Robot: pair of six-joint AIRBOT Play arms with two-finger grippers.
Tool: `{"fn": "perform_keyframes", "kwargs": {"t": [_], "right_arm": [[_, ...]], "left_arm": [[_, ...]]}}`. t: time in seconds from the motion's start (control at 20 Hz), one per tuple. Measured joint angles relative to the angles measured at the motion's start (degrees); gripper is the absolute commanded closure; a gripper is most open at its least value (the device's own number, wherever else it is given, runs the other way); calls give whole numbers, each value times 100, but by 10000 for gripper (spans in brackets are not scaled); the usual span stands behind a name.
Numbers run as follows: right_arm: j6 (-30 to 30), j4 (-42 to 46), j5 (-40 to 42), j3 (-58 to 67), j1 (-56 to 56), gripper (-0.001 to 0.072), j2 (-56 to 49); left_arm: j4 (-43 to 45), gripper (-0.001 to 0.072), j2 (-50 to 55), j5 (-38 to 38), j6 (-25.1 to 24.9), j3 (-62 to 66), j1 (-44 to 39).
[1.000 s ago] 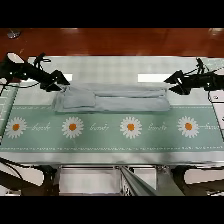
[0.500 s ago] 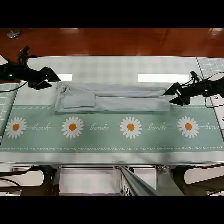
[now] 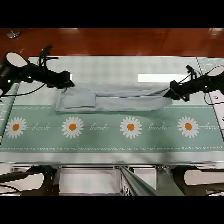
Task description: Fold the shirts.
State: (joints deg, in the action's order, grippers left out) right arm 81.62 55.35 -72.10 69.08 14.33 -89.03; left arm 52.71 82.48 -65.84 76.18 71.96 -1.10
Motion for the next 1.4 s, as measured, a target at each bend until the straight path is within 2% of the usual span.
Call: {"fn": "perform_keyframes", "kwargs": {"t": [0.2,0.5,0.8,0.95,1.05,1.15,1.4], "right_arm": [[-68,378,-31,-623,-254,696,1661],[350,522,-28,-1381,-809,696,4030],[649,238,-205,-1510,-1019,696,4948],[654,142,-295,-1497,-1043,695,5060],[647,149,-330,-1392,-1047,695,5075],[638,177,-413,-1176,-1054,695,5027],[619,177,-474,-533,-1405,695,4529]], "left_arm": [[-245,681,114,247,-170,-9,-817],[-313,682,916,1228,382,258,-2638],[-354,681,2179,1445,1043,1211,-4199],[-442,681,2507,1086,1128,1569,-4675],[-396,681,2570,741,1102,1797,-4669],[-302,681,2481,302,1069,1967,-4310],[15,681,1488,-492,1067,2100,-2159]]}}
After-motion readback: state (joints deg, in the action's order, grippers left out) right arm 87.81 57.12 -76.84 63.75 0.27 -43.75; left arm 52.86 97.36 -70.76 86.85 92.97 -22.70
